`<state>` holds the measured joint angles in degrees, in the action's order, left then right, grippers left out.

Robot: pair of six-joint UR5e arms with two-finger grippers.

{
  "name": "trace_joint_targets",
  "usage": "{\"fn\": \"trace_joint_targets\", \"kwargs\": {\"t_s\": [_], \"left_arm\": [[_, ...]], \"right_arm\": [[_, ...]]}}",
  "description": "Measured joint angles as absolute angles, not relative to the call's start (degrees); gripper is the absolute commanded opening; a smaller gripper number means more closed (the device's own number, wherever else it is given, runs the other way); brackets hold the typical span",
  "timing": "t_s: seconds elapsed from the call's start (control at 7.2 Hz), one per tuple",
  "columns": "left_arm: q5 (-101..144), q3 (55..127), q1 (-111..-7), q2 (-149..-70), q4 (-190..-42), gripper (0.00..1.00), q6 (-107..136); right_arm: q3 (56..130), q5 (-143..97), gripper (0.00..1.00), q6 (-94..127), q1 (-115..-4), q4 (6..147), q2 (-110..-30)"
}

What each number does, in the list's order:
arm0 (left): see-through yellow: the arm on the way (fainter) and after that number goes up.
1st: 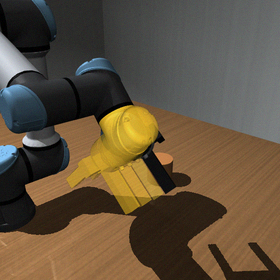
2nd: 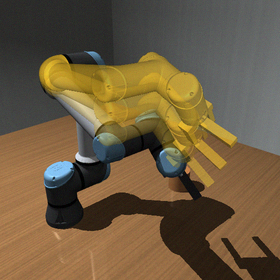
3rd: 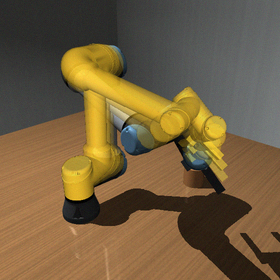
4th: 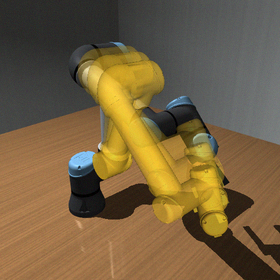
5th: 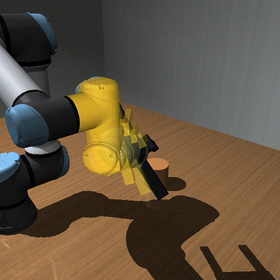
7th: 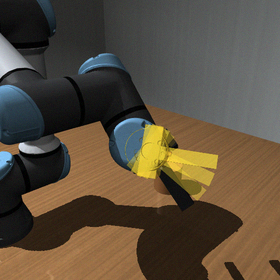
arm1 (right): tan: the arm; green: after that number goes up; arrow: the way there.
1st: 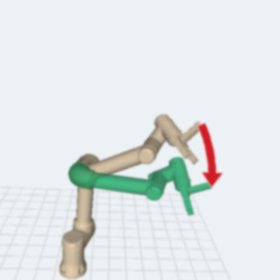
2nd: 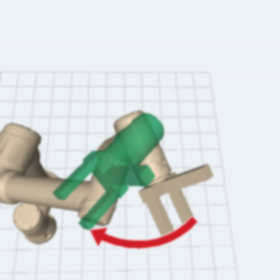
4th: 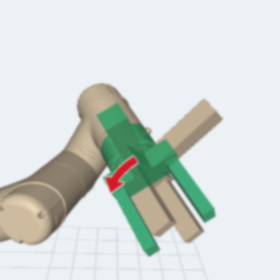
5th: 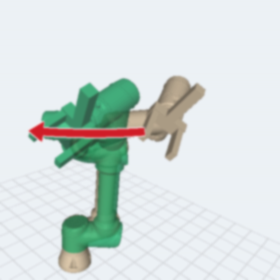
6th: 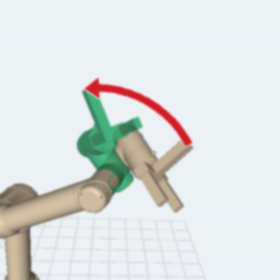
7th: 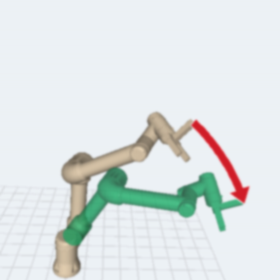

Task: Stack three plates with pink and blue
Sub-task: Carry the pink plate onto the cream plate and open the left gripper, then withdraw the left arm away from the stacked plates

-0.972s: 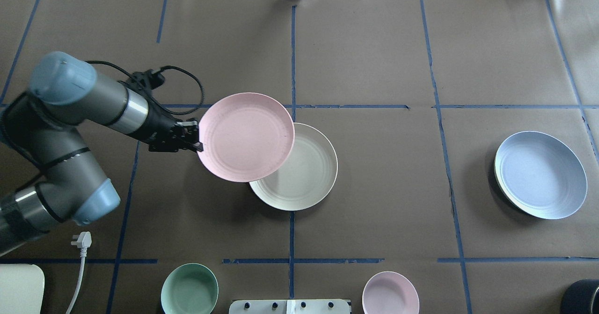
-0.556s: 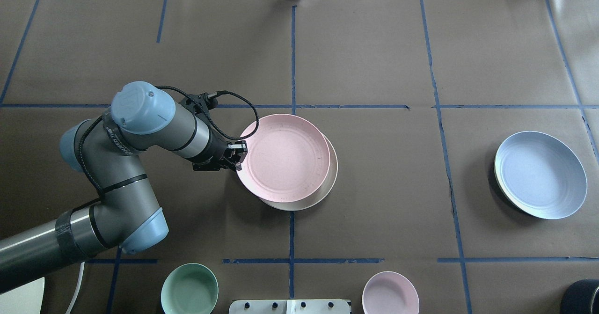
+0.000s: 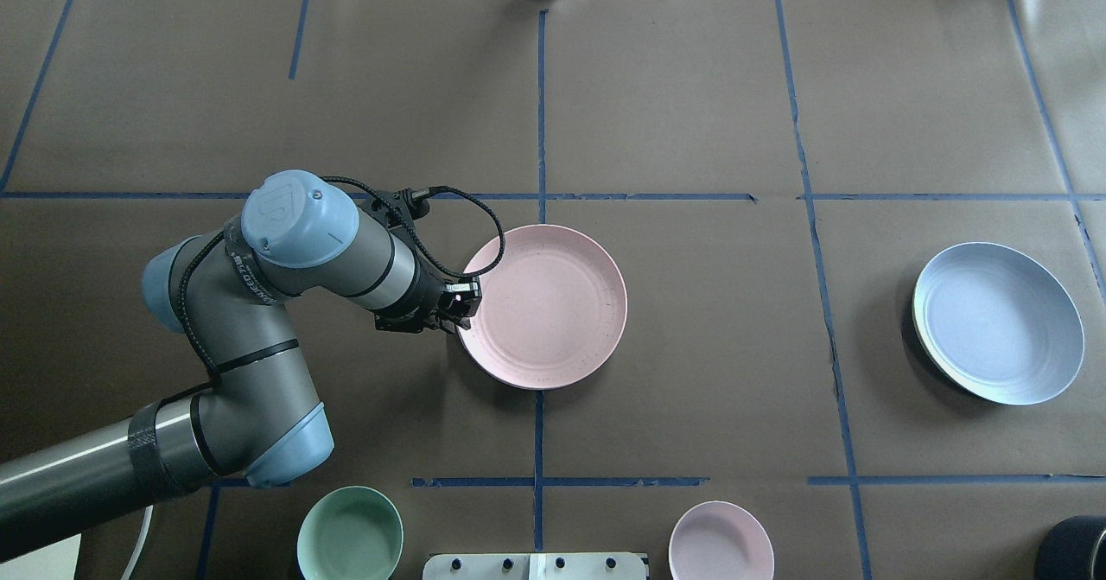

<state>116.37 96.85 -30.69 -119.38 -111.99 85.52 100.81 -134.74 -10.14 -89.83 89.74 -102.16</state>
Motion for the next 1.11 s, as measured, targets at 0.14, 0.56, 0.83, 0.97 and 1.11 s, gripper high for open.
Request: {"fn": "trace_joint_targets", "kwargs": {"t_s": [0.14,0.56,0.83,0.97,1.11], "left_arm": [[118.36,97.56,-33.03,-117.91,-111.07,1.0,81.55],[128.71,102.21,-49.15,-108.24,-102.73,1.0,51.65],[130.81,107.72,-61.95,-98.07,-90.97,1.0,22.96],[131.05,108.87,-69.03,-92.77,-86.79,1.0,9.68],[131.28,108.81,-76.05,-87.42,-84.81,1.0,-0.63]], "right_arm": [[100.82,-134.76,1.0,-10.12,-89.83,89.74,-102.14],[100.98,-134.88,1.0,-9.33,-89.68,89.74,-102.07],[101.05,-134.91,1.0,-8.5,-89.5,89.74,-101.93],[101.09,-134.91,1.0,-8.36,-89.44,89.72,-101.82],[101.16,-134.97,1.0,-8.23,-89.38,89.68,-101.74]]}}
